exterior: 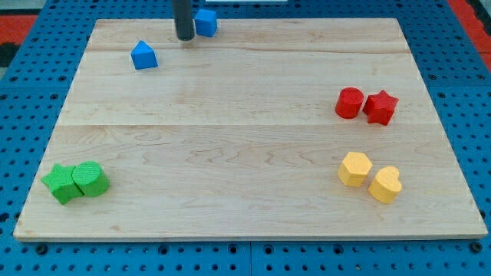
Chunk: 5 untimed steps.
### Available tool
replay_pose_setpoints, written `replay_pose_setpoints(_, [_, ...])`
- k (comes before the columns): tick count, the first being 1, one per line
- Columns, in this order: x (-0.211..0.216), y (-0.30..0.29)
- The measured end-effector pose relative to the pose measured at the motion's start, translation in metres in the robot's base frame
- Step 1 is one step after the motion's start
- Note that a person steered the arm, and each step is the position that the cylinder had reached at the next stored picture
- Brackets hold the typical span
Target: Push the blue cube to the top center of the board
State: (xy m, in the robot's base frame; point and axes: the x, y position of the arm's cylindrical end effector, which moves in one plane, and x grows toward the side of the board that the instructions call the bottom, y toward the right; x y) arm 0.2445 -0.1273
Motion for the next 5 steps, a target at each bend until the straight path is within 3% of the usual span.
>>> replay_pose_setpoints(1, [-0.05, -0.023])
replay_pose_setpoints(2, [-0.052, -0.013])
replay_pose_setpoints(3, [-0.053, 0.036])
replay_pose_setpoints(5, [-0.021, 0.075])
